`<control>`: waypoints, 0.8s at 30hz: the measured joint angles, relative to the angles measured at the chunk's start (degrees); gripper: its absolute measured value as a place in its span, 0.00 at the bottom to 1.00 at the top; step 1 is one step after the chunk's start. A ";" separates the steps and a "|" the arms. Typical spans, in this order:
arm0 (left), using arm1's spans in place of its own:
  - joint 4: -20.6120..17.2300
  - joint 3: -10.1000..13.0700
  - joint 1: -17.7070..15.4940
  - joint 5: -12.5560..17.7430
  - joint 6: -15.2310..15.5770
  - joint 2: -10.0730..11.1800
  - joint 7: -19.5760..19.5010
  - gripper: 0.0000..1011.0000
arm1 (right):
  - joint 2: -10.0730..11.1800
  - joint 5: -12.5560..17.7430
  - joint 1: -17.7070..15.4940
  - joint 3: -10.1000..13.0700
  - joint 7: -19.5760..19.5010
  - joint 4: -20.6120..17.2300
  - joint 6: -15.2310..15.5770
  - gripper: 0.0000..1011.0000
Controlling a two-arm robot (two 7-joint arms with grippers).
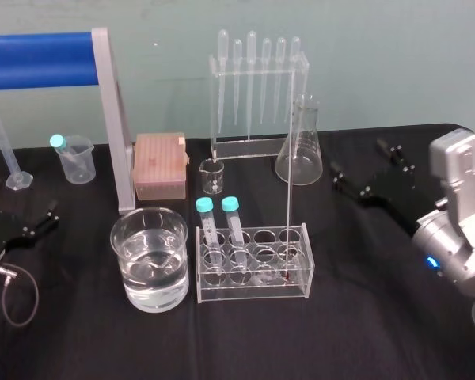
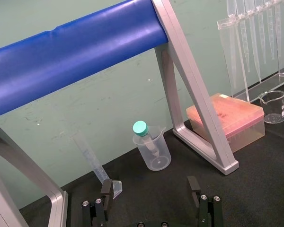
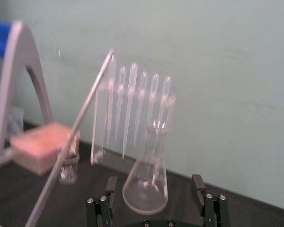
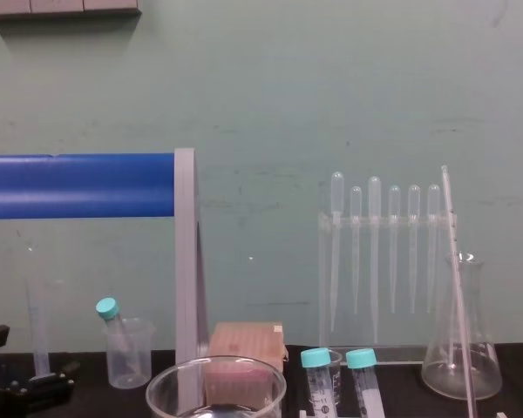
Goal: Hold the thermometer with one hand and immerse one end into the beaker, then reinsert it into the test tube rack.
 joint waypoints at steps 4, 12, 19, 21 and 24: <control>0.00 0.00 0.00 0.00 0.00 0.00 0.00 1.00 | 0.02 3.58 -2.07 2.68 1.80 -2.50 -2.01 0.99; 0.00 0.00 0.00 0.00 0.00 0.00 0.00 1.00 | 0.13 11.56 -5.11 6.70 8.69 -7.53 -4.44 0.99; 0.00 0.00 0.00 0.00 0.00 0.00 0.00 1.00 | -1.15 15.01 -3.32 6.37 14.64 -7.30 -3.15 0.99; 0.00 0.00 0.00 0.00 0.00 0.00 0.00 1.00 | -1.64 15.69 -2.54 6.08 15.70 -6.78 -2.42 0.99; 0.00 0.00 0.00 0.00 0.00 0.00 0.00 1.00 | -2.73 16.94 -0.94 5.48 17.63 -5.63 -0.76 0.99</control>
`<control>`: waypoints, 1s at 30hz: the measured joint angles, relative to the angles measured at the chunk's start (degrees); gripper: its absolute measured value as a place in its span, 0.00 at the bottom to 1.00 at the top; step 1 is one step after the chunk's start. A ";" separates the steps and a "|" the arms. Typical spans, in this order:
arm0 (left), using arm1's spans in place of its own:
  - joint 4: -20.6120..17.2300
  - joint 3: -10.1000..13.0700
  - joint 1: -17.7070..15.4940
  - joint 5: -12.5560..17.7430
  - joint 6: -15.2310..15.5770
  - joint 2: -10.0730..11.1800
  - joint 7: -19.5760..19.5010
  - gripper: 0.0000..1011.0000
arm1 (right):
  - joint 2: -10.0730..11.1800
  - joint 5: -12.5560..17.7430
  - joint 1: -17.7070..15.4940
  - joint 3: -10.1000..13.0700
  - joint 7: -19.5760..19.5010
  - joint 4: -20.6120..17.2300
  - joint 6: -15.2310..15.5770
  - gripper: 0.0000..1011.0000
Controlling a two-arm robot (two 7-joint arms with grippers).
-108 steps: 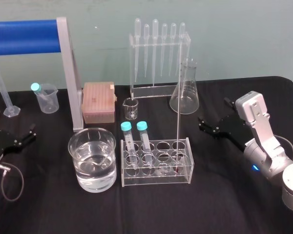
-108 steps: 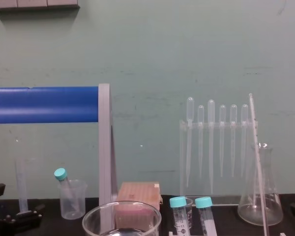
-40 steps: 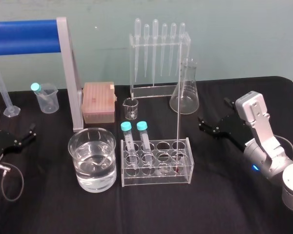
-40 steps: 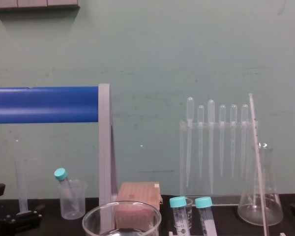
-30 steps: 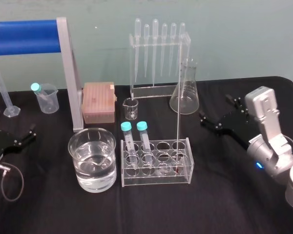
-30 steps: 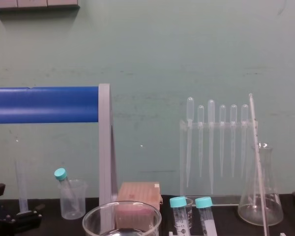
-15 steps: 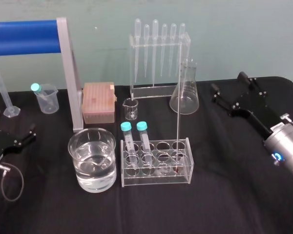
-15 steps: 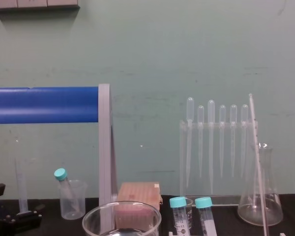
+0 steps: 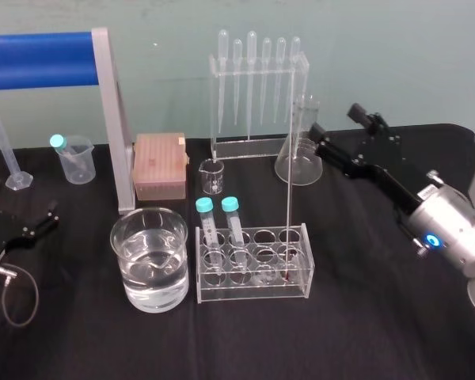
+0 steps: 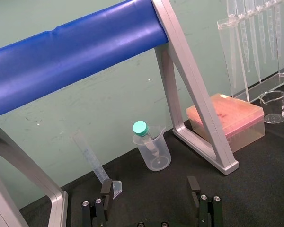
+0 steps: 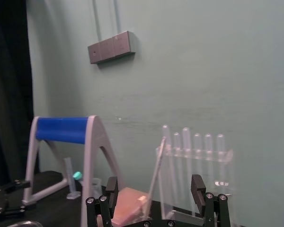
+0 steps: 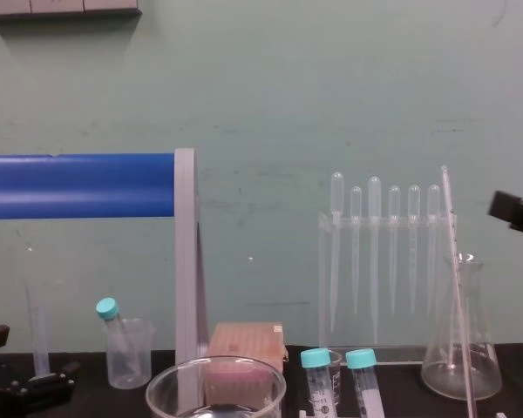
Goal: Hold the thermometer with one hand and immerse one end into the beaker, then reinsert it into the test tube rack.
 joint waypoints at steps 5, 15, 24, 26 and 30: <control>0.00 0.00 0.00 0.00 0.00 0.00 0.00 1.00 | -2.04 1.76 2.91 -0.97 2.66 2.57 2.99 0.99; 0.00 0.00 0.00 0.00 0.00 0.00 0.00 1.00 | -5.53 4.38 7.15 -1.45 5.24 6.90 7.78 0.99; 0.00 0.00 0.00 0.00 0.00 0.00 0.00 1.00 | -7.22 5.71 10.24 -2.12 6.12 10.62 9.86 0.99; 0.00 0.00 0.00 0.00 0.00 0.00 0.00 1.00 | -7.43 5.71 10.75 -2.23 6.14 11.25 9.95 0.99; 0.00 0.00 0.00 0.00 0.00 0.00 0.00 1.00 | -7.88 5.73 11.80 -2.55 6.27 12.68 10.24 0.99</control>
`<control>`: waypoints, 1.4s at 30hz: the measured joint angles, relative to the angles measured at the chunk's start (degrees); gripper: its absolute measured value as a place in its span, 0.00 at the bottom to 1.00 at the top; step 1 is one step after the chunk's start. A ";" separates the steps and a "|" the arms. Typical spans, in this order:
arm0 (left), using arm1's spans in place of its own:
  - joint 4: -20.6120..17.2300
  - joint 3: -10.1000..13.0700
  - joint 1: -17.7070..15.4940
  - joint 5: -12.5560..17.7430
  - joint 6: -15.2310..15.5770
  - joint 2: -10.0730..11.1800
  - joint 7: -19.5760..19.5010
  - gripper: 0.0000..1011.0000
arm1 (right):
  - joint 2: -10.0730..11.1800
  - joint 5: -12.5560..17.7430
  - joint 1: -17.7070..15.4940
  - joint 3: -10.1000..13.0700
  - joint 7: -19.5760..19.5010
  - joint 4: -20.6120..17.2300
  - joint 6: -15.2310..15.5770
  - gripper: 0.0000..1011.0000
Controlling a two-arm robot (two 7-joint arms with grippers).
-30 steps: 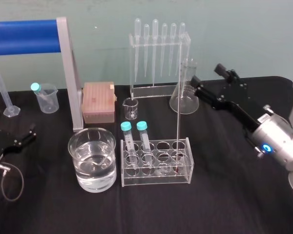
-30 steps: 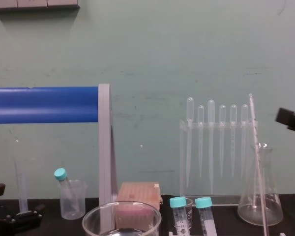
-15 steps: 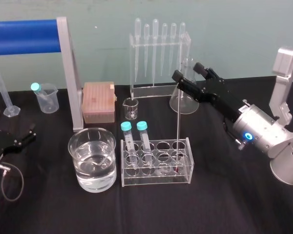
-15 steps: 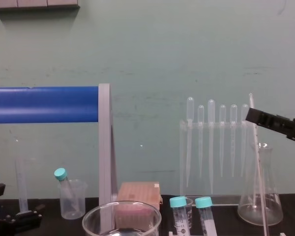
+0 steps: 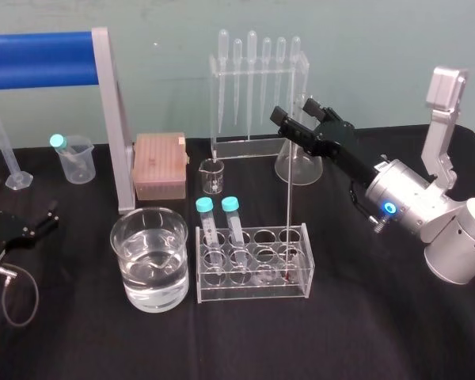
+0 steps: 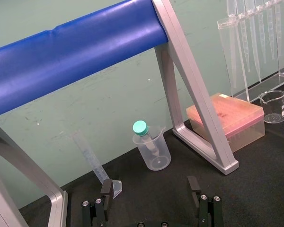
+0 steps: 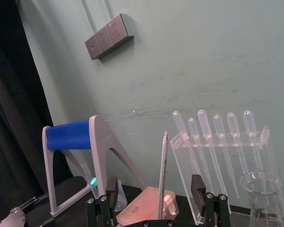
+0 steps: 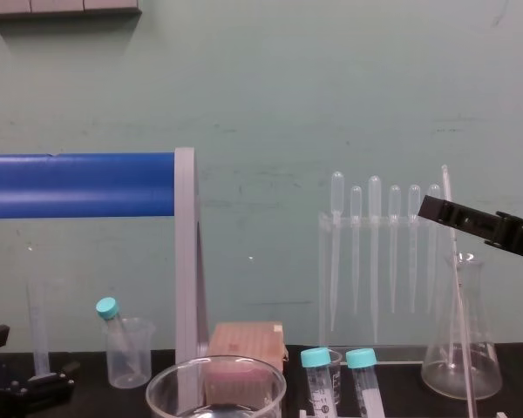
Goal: Hold the thermometer with one hand and immerse one end into the beaker, then reinsert it into the test tube rack.
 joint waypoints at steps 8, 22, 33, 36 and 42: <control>0.00 0.00 0.00 0.00 0.00 0.00 0.00 1.00 | -0.64 1.02 1.83 -0.43 0.88 2.49 1.20 0.99; 0.00 0.00 0.00 0.00 0.00 0.00 0.00 1.00 | -0.47 2.21 4.13 -1.50 2.72 5.00 2.20 0.99; 0.00 0.00 0.00 0.00 0.00 0.00 0.00 1.00 | 0.11 2.95 5.13 -2.02 3.44 5.77 3.01 0.99; 0.00 0.00 0.00 0.00 0.00 0.00 0.00 1.00 | 0.29 3.26 5.41 -2.21 3.58 6.07 3.43 0.99; 0.00 0.00 0.00 0.00 0.00 0.00 0.00 1.00 | 0.28 3.25 5.39 -2.20 3.58 6.04 3.43 0.99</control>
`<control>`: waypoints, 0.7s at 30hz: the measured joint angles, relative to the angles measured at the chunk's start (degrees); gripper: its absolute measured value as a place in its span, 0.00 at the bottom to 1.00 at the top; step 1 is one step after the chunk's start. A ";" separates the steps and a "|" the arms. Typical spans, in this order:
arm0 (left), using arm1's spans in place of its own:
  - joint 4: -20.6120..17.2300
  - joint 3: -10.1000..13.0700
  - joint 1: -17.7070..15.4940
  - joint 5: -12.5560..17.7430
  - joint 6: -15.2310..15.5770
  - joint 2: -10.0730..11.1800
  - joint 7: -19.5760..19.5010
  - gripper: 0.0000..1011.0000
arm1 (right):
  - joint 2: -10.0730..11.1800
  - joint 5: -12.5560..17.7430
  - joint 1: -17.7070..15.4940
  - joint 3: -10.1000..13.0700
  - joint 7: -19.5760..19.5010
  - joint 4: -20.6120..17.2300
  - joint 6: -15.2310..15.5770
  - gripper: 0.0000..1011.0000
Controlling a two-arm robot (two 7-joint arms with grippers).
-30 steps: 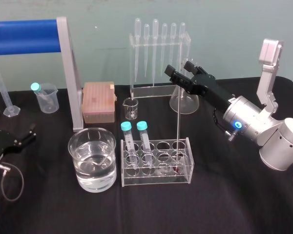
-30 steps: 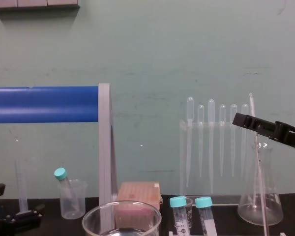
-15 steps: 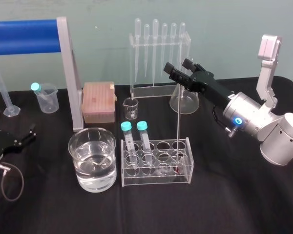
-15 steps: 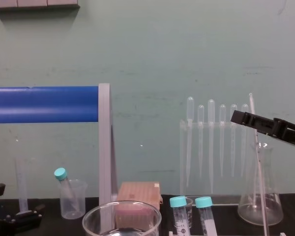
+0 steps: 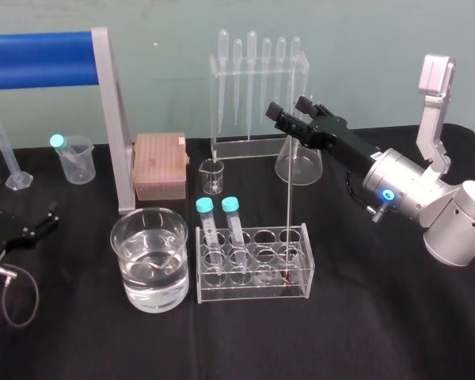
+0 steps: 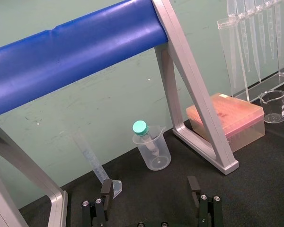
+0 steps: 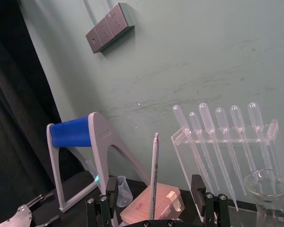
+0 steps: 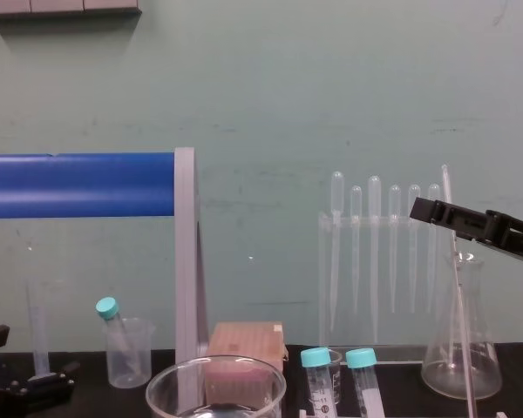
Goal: Hold the thermometer with one hand and immerse one end into the beaker, then reinsert it into the test tube rack.
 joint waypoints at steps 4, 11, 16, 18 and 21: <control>0.00 0.00 0.00 0.00 0.00 0.00 0.00 1.00 | -0.01 -0.02 -0.02 0.02 0.00 -0.05 -0.04 0.99; 0.00 0.00 0.00 0.00 0.00 0.00 0.00 1.00 | -0.04 -0.05 -0.05 0.06 0.00 -0.09 -0.10 0.99; 0.00 0.00 0.00 0.00 0.00 0.00 0.00 1.00 | -0.05 -0.07 -0.07 0.09 -0.02 -0.13 -0.14 0.99; 0.00 0.00 0.00 0.00 0.00 0.00 0.00 1.00 | -0.05 -0.08 -0.08 0.10 -0.02 -0.14 -0.14 0.98; 0.00 0.00 0.00 0.00 0.00 0.00 0.00 1.00 | -0.06 -0.08 -0.10 0.10 -0.03 -0.15 -0.17 0.92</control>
